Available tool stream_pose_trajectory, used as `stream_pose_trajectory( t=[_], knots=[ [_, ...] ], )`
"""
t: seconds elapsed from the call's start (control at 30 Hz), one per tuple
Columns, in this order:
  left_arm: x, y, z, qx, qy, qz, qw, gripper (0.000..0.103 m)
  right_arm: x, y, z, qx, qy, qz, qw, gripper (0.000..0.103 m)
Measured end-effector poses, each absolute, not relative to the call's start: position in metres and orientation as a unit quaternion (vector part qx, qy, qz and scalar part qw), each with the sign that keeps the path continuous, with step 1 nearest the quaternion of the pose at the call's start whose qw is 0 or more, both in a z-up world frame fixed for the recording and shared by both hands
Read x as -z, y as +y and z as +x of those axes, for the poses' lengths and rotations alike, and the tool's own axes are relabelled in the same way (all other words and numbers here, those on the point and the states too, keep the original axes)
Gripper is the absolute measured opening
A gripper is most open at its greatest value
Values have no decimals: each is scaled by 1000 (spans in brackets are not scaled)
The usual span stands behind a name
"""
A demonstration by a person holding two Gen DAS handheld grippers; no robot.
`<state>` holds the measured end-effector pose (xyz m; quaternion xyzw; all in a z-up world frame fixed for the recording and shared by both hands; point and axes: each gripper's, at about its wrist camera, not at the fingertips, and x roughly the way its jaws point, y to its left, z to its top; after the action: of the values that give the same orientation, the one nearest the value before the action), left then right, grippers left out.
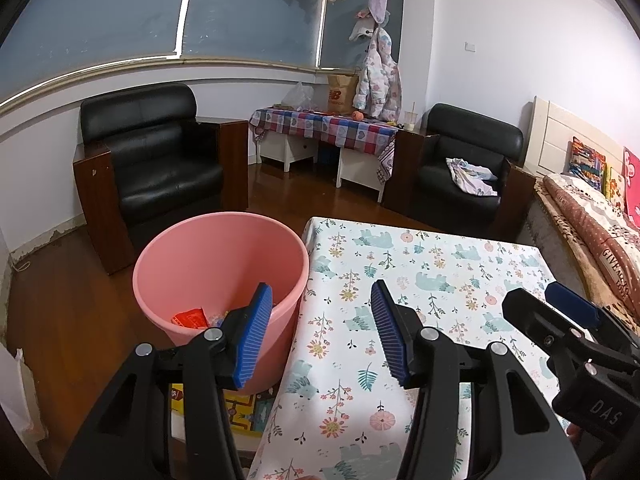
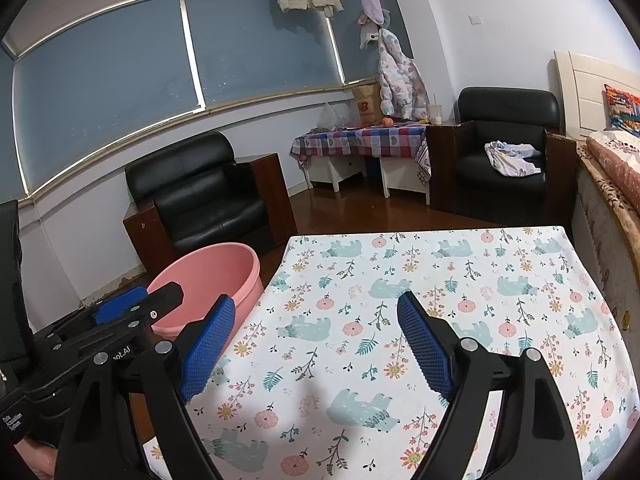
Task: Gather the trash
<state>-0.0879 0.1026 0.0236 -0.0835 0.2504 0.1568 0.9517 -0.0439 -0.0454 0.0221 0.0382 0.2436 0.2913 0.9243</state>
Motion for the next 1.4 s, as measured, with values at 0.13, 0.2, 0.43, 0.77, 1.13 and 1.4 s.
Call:
stream_pose_trajectory(
  t=[0.13,0.2,0.43,0.77,1.13,1.4],
  knots=[
    [-23,103,-88,-155,251,-83,952,52,-22,-46,-44,-292,244,38,924,82],
    [-21,104,-89,-155,251,-83,952,52,-22,-46,-44,-292,244,38,924,82],
    [-21,104,-89,-155,252,-83,951,51,-21,-46,-43,-291,245,39,924,82],
    [-19,104,-91,-153,255,-82,951,51,-12,-49,-45,-288,245,43,925,82],
    [-20,99,-91,-140,258,-84,952,51,-12,-51,-44,-286,245,45,925,82],
    [-18,92,-90,-140,257,-74,953,51,-12,-52,-42,-285,247,46,925,82]
  ],
)
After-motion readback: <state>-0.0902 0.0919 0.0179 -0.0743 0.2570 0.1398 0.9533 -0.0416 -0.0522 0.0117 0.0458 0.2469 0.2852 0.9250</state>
